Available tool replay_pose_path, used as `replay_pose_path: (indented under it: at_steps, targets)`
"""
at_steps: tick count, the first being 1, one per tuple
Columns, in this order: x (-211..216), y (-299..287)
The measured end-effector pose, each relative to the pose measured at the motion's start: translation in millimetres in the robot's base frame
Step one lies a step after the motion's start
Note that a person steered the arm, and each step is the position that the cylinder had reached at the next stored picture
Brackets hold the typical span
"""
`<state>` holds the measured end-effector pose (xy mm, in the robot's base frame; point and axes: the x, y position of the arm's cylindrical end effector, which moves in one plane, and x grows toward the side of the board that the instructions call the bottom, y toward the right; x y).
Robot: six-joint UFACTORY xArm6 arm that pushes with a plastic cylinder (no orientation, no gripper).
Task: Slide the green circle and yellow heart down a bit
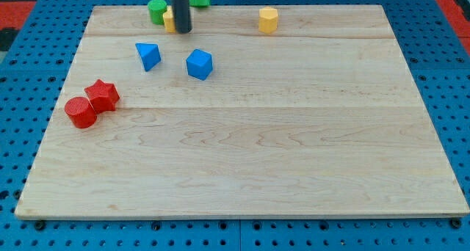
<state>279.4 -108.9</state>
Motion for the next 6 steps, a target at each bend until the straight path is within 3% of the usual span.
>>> replay_pose_path:
  at_steps: [1, 2, 3, 4, 5, 6]
  targets:
    - [13, -31]
    - [-38, -123]
    - [-87, -156]
    - [-88, -110]
    - [-87, -21]
    - [-74, 15]
